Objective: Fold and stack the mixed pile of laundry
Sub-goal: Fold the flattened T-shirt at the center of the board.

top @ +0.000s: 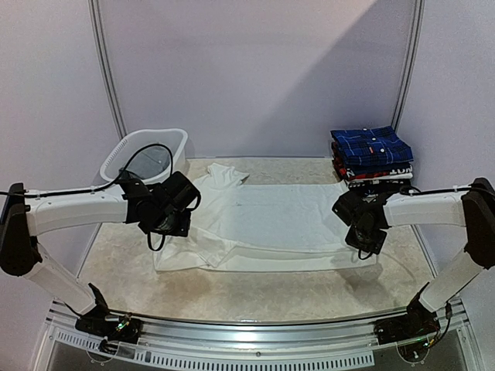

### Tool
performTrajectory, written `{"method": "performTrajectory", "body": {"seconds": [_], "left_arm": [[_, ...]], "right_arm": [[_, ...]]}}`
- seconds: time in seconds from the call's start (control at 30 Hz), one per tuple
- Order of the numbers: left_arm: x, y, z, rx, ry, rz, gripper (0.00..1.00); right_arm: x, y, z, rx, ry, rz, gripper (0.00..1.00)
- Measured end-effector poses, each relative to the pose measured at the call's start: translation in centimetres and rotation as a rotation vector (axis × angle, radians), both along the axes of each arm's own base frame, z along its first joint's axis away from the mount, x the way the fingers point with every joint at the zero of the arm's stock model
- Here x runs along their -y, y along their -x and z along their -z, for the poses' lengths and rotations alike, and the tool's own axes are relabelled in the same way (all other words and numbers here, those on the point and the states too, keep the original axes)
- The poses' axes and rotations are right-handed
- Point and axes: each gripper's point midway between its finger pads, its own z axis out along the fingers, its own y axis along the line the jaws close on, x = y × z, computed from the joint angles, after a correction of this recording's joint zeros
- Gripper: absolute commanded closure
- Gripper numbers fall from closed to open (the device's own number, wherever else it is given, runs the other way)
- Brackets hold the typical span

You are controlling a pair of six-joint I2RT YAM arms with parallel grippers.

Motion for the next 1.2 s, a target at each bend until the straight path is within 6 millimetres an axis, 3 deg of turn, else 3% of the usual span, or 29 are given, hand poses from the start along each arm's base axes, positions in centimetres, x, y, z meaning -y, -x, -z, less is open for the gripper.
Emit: {"method": "performTrajectory", "body": {"seconds": [0.1,0.23,0.4,0.57,0.7,0.77,1.0,1.2], "left_arm": [[-0.2,-0.3,0.1,0.001,-0.002,-0.011,0.99],[-0.4,-0.6,0.6,-0.003,-0.008,-0.022,0.87],[-1.0,-1.3,1.0,-0.001,-0.012,-0.055,0.81],[-1.3,-1.8,1.2,0.019,-0.006,-0.077,0.45],[-2.0,-1.5,1.5,0.03,-0.005,-0.095,0.14],[-2.6,-1.0,1.3,0.043,-0.001,-0.104,0.05],[-5.3,1.5,-0.8,0.117,0.076,-0.134,0.0],[-6.4,3.8,-1.3,0.131,0.178,-0.136,0.01]], "right_arm": [[-0.1,-0.5,-0.2,0.01,0.01,0.004,1.0],[-0.2,-1.0,-0.2,0.014,0.026,0.008,1.0],[0.0,-1.4,0.5,-0.016,0.053,0.016,0.89],[0.1,-2.6,1.0,-0.046,0.081,0.013,0.53],[0.3,-3.8,1.3,-0.052,0.101,0.008,0.33],[0.3,-4.2,1.4,-0.055,0.104,0.006,0.25],[0.4,-5.5,0.9,-0.048,0.121,-0.021,0.04],[0.4,-6.0,-1.1,0.015,0.109,-0.051,0.01]]}}
